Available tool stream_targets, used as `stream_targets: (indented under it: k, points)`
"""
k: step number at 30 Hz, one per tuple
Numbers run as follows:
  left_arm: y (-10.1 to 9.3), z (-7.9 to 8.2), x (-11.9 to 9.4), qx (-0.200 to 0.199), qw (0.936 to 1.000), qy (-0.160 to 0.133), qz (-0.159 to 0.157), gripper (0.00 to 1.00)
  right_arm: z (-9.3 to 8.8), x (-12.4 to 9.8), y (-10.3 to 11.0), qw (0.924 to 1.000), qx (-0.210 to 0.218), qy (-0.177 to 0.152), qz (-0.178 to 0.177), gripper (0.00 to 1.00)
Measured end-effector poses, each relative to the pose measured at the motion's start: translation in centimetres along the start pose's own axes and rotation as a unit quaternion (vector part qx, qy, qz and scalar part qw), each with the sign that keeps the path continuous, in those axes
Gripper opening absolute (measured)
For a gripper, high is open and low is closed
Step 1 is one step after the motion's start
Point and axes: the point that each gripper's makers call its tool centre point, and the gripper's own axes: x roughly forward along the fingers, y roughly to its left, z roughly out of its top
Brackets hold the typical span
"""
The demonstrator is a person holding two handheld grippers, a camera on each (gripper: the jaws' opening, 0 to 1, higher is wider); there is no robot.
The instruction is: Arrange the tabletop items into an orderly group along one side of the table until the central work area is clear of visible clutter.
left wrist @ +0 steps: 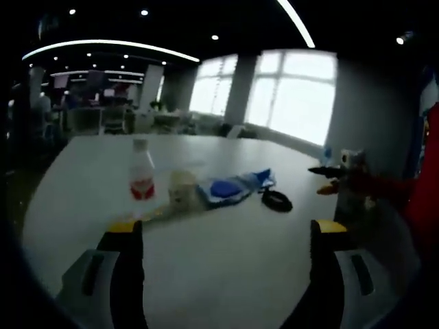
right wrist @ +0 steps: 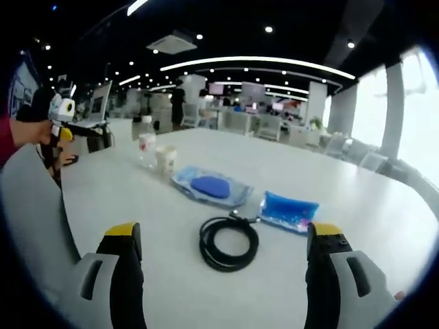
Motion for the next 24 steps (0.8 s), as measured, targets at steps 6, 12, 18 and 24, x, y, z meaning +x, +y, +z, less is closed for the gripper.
stream_targets:
  k: [6,12,18,24]
  points:
    - [-0.1,-0.7,0.4,0.036,0.9985,0.029,0.029,0.99,0.2,0.5,0.0,1.0,-0.002,0.003,0.006,0.99]
    - [0.4,-0.8,0.5,0.04,0.9972,0.037,0.051,0.99,0.5,0.7,0.0,1.0,-0.004,0.005,0.004,0.98]
    - [0.7,-0.4,0.6,0.03,0.9973,0.026,0.063,0.99,0.4,1.0,0.3,0.9999,-0.002,0.011,0.002,0.98]
    - [0.6,-0.5,0.8,0.031,0.9975,0.025,0.058,0.99,0.7,1.2,0.3,1.0,0.0,0.008,-0.003,0.97]
